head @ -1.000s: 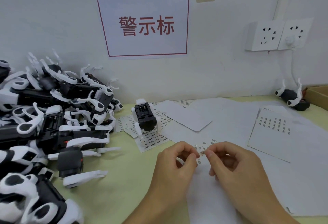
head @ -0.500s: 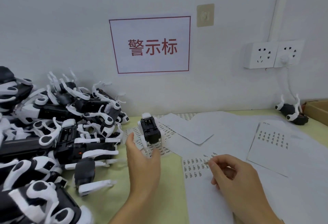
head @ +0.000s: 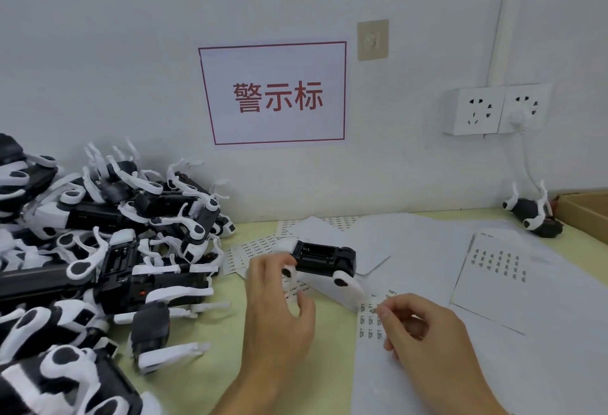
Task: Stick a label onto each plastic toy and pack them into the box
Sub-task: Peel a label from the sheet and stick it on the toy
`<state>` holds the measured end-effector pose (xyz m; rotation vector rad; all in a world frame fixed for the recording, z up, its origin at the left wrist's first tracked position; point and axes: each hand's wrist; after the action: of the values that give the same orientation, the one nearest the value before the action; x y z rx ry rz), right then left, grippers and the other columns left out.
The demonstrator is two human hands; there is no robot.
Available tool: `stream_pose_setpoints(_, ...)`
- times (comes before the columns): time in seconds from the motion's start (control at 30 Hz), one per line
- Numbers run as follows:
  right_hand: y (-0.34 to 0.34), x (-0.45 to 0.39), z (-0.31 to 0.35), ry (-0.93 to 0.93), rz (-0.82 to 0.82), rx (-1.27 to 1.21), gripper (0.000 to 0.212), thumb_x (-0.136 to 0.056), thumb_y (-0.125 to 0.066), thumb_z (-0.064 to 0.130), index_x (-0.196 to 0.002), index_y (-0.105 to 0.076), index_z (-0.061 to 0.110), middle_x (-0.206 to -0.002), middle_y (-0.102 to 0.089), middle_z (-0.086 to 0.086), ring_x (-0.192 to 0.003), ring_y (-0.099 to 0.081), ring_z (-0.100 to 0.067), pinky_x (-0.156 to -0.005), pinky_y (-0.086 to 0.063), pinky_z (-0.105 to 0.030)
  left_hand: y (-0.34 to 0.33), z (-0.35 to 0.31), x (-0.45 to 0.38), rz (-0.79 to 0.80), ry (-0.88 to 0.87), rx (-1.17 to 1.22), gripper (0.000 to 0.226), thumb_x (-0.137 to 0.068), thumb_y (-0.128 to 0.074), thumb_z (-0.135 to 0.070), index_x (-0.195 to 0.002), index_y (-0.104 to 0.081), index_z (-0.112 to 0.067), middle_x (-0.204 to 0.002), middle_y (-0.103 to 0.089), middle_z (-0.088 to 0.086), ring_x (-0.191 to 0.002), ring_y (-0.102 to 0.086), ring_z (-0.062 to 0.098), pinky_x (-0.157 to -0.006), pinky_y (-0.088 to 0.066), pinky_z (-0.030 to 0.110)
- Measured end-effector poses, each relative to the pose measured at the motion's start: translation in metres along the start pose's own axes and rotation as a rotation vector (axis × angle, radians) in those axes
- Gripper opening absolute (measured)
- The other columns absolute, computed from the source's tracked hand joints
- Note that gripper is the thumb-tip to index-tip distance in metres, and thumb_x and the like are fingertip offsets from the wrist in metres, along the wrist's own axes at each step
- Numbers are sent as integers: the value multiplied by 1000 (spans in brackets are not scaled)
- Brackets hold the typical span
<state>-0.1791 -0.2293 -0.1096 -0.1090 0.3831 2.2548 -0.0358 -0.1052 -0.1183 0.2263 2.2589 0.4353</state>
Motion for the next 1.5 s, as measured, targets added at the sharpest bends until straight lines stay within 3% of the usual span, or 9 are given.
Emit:
stream_pose_setpoints(0.07,0,0,1,5,2,1,20,-86,-72,11,-68,-70,21,-55,-65,-3,-45,-58,-7,-50,-46,-14,-3,6,0,62,17,0,75,-82,-66,-5,-142,-34,-38,-148,-28,-16,-140,-20,-1,-99,-14,-5)
stream_pose_setpoints(0.17,-1,0,1,17,9,13,21,-86,-72,10,-68,-70,21,-55,-65,-2,-46,-58,-7,-51,-46,-14,-7,15,-1,263,144,95,95,-89,-72,-21,-146,-4,-55,-162,5,-23,-138,10,-23,-96,-4,-10)
stream_pose_setpoints(0.27,-1,1,0,28,12,33,21,-86,-72,12,-68,-70,23,-55,-65,-1,-47,-59,-8,-52,-47,-15,-7,20,-2,271,181,199,93,-86,-75,-30,-146,-10,-60,-161,3,-28,-136,-1,-26,-114,-25,13)
stream_pose_setpoints(0.37,-1,1,0,34,14,48,21,-86,-72,12,-68,-70,22,-56,-65,0,-47,-60,-8,-51,-46,-14,-7,19,-3,254,195,201,87,-82,-80,-28,-142,-25,-59,-153,-14,-28,-127,-42,-3,-100,-49,29)
stream_pose_setpoints(0.53,-1,-1,1,23,20,54,20,-87,-72,12,-69,-70,21,-56,-66,1,-46,-60,-6,-50,-44,-11,-5,16,-1,97,116,43,65,-79,-81,-35,-133,-47,-49,-123,-24,-17,-99,-42,-17,-67,-41,4)
stream_pose_setpoints(0.83,-1,-1,-1,9,23,54,22,-87,-71,14,-68,-69,24,-56,-66,1,-48,-62,-8,-51,-44,-10,-3,6,-3,48,-134,-528,53,-72,-87,-30,-113,-62,-9,-127,-62,12,-129,-55,35,-92,-52,46)
stream_pose_setpoints(1.13,-1,-2,-2,-2,10,35,20,-86,-72,13,-68,-70,22,-59,-66,1,-50,-64,-13,-51,-45,-12,5,-10,-13,-26,475,298,17,-86,-70,-32,-89,-57,-23,-68,-65,-2,-64,-60,7,-59,-45,18)
stream_pose_setpoints(1.23,-1,-3,-2,-1,9,34,19,-86,-72,12,-69,-70,21,-58,-66,1,-49,-64,-12,-50,-44,-12,3,-10,-12,151,659,534,15,-93,-62,-26,-97,-55,-13,-74,-71,15,-72,-68,28,-70,-48,39)
stream_pose_setpoints(1.5,-2,-2,-1,-8,12,26,19,-86,-72,13,-69,-70,20,-57,-65,0,-48,-62,-9,-49,-43,-11,3,-10,-11,240,845,895,16,-96,-55,-25,-103,-67,-34,-83,-66,7,-63,-71,15,-40,-29,17)
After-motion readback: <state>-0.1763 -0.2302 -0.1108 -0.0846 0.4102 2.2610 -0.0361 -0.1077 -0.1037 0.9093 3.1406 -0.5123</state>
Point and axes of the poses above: each hand's wrist, its own x-axis away from the middle knuckle, its own y-axis out of the back of the hand, z = x × y
